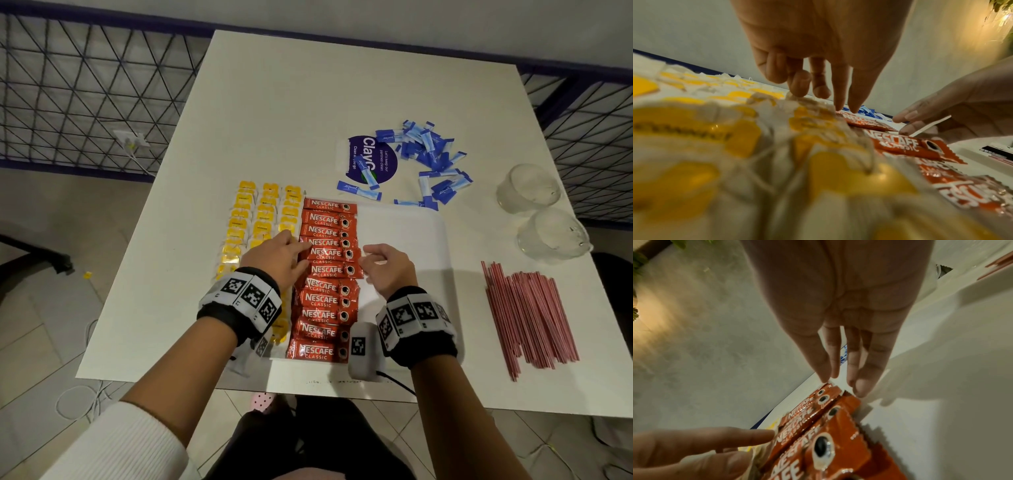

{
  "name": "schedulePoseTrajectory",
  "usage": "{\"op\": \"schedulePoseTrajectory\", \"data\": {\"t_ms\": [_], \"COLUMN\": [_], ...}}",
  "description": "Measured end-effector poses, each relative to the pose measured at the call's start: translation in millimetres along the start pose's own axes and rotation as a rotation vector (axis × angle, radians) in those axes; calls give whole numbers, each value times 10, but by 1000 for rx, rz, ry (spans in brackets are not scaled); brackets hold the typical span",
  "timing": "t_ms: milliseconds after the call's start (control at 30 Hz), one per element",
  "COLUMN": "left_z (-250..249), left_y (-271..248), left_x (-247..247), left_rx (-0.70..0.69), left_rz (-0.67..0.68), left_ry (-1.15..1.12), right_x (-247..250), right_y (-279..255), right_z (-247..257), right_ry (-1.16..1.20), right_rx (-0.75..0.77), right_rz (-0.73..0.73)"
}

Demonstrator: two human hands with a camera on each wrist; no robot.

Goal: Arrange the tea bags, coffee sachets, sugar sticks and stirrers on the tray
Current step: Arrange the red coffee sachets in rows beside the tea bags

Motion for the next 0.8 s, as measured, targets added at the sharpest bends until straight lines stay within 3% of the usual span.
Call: {"op": "schedulePoseTrajectory", "data": {"t_ms": [333,467,600,800], "left_z": [16,14,2,-11], "left_y": [16,7,-3,-25], "left_x": [55,39,22,23], "left_rx": [24,38,22,-7], "left_rz": [-11,5,1,-17], "left_ry": [-14,-43,-44,-35], "right_x": [-22,-59,-97,-100], "right_y": [24,-4,-72,-81], "right_z": [-16,-45,-76,-69], "right_ry": [-12,-56,-67,-153], "right_rx": [-15,-110,-103,-2], "right_rz": [39,232,375,287]}}
Point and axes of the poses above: each hand's wrist, its own y-axis towards the middle knuckle, its own x-axis out of the back of the hand, z = x × y, the point moved 6 cm from there along y, towards the middle knuckle, and after that the axes turned 14 degrees about y, right-handed, at the moved point
